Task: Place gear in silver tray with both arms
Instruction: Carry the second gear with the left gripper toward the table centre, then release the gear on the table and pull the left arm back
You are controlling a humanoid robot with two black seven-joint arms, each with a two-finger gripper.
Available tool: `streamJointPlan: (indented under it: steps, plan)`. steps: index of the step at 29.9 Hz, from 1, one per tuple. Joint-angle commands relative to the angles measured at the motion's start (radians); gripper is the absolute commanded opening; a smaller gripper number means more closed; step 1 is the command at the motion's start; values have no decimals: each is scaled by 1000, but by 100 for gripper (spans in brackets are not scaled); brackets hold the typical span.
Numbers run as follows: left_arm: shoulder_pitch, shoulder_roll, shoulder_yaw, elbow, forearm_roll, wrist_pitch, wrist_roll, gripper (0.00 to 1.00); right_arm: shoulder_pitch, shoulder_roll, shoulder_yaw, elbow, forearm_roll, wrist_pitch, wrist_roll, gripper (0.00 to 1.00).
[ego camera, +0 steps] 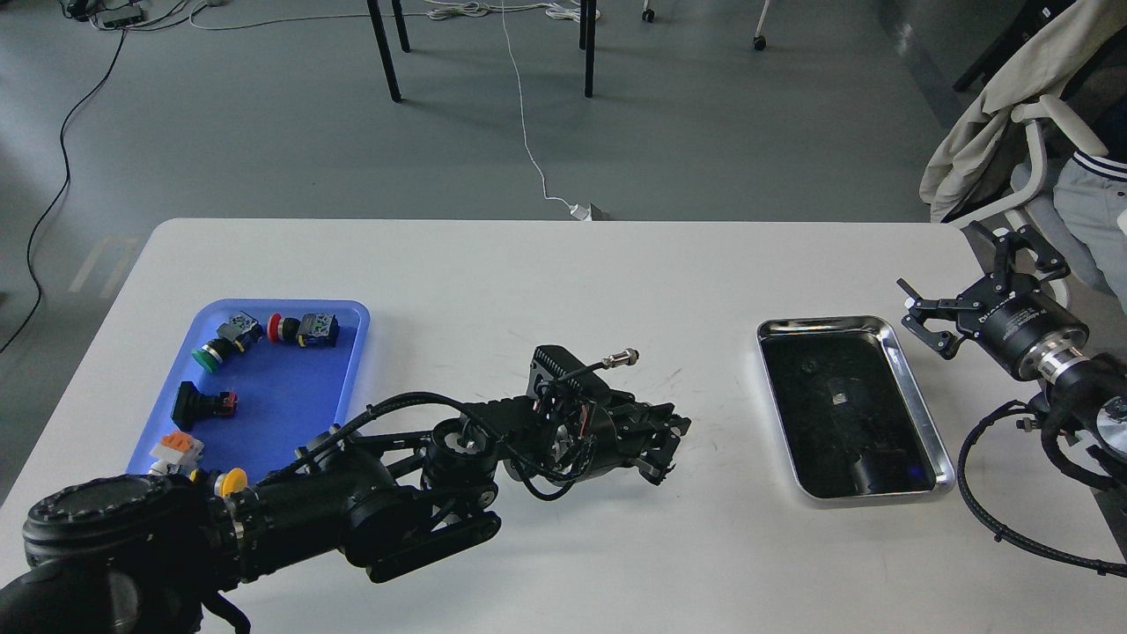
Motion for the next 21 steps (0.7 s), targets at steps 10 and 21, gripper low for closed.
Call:
streamJointPlan:
  steps: [10,21]
  plan:
    - [-3,0,-13,13,-11,44,-1,69,2,-1,3,5,1,0,0,99]
    - [-18,116,-173,-1,-286,156,8,98,69,-7,-16,124,-168,0,-3,99]
